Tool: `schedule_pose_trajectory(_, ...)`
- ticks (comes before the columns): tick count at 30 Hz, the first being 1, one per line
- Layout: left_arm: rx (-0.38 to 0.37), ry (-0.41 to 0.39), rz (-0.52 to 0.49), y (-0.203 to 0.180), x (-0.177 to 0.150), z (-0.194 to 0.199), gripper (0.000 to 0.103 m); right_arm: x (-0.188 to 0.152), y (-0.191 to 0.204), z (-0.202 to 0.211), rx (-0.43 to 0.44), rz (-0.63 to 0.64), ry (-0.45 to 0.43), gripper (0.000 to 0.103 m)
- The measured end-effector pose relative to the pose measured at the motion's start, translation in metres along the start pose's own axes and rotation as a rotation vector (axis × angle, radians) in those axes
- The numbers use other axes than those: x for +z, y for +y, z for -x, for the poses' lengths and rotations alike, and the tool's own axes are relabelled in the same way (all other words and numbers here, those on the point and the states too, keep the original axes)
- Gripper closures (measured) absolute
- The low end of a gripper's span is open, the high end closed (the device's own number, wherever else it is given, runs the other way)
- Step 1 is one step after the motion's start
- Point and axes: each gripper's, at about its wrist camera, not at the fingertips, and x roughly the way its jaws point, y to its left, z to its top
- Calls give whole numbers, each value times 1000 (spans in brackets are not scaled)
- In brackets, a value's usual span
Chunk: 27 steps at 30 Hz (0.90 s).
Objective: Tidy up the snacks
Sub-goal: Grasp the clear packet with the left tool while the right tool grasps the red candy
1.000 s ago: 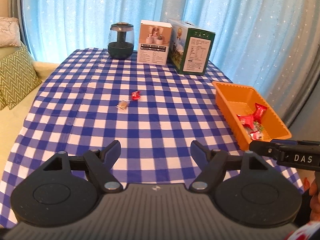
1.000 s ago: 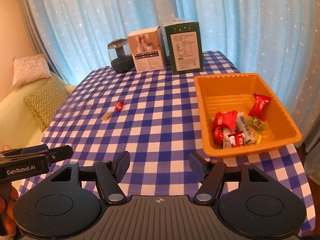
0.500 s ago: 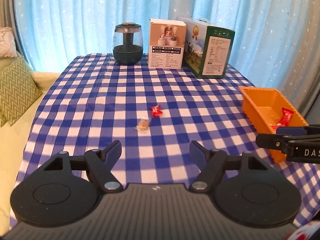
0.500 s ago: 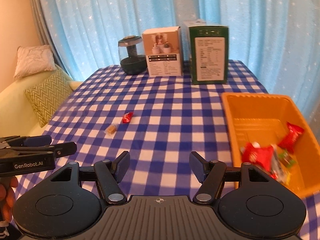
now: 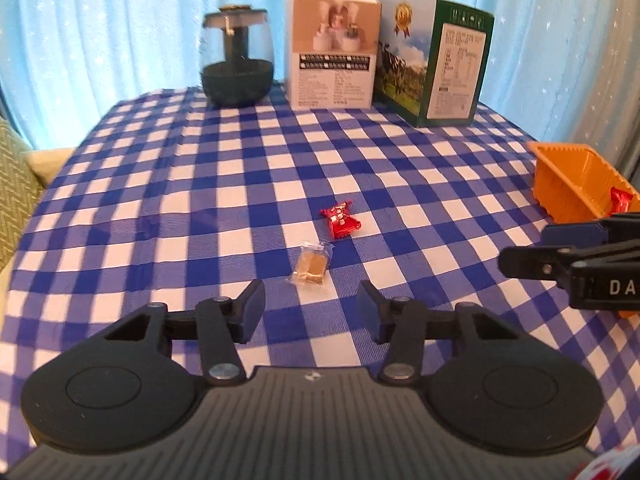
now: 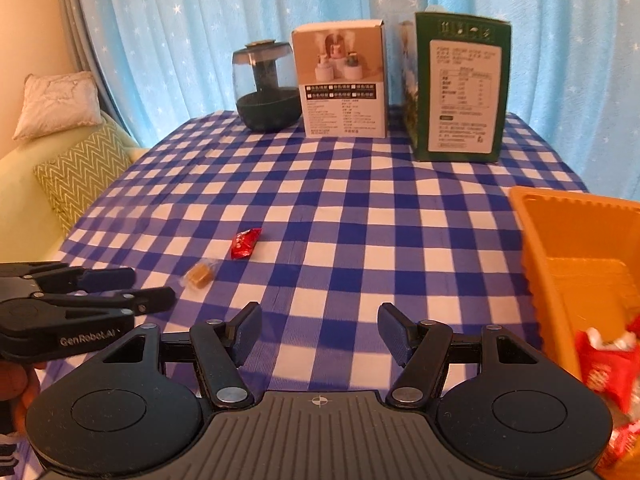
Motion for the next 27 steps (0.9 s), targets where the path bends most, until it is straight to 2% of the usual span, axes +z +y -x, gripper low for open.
schedule_pose_trajectory(6,5,9,-14,2,7,-30,64,7,-3,-26,10,-17,-6,38)
schedule_pose_trajectory(10,-14,13,-26,4,11,-44,65,8,-2,-37,14,-19,-3,38)
schedule_pose_trajectory(13,-27,21,-22,6,12,-53,71,8,0,-44,13,-16,4,38)
schedule_pose_trajectory(16,-18,20,-33,6,13,-54,83,8,2,-49,18,-17,7,38)
schedule_pose_trajectory(20,-1,33,8,15,15,-49,84,12,10,-57,31,-11,6,38)
schedule_pose_trajectory(24,40,2,33,28,21,-39,84,19,26,-68,68,13,-8,39)
schedule_pose_trajectory(27,62,-9,68,40,23,-35,84,24,38,-79,95,23,-19,44)
